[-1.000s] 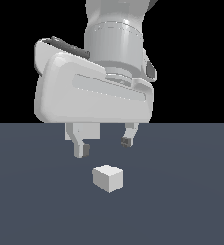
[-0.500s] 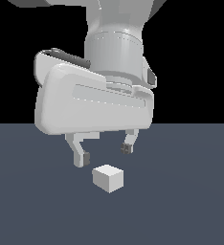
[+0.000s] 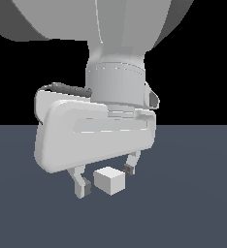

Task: Plug the charger into the wall socket.

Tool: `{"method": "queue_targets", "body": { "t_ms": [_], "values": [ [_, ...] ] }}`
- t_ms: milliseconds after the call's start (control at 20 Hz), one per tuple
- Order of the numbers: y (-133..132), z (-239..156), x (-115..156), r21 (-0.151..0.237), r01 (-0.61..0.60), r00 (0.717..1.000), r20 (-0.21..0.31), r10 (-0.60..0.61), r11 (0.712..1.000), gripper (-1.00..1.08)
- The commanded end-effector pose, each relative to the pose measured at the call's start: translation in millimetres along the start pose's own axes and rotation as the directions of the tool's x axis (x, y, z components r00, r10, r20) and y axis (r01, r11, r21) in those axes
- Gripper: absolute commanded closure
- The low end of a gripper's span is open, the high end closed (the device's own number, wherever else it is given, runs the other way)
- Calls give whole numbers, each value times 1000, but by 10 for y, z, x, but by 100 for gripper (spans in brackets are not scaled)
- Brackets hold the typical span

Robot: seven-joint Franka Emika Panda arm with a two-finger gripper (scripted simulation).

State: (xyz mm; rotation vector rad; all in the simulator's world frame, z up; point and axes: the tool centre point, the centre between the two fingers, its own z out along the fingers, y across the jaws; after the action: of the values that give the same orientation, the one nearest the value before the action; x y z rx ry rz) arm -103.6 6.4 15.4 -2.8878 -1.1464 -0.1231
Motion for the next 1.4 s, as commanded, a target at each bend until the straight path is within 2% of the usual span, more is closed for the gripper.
{"method": "queue_targets", "body": {
  "t_ms": [0, 50, 100, 800, 1350],
  "values": [
    [5, 34, 0, -1, 0, 1000, -1, 0, 1000, -92],
    [5, 36, -1, -1, 0, 1000, -1, 0, 1000, -92],
    [5, 36, -1, -1, 0, 1000, -1, 0, 1000, 108],
    [1, 23, 16, -2, -9, 1000, -1, 9, 1000, 108],
    [-60, -112, 247, -11, -130, 992, -3, 130, 991, 108]
  ]
}}
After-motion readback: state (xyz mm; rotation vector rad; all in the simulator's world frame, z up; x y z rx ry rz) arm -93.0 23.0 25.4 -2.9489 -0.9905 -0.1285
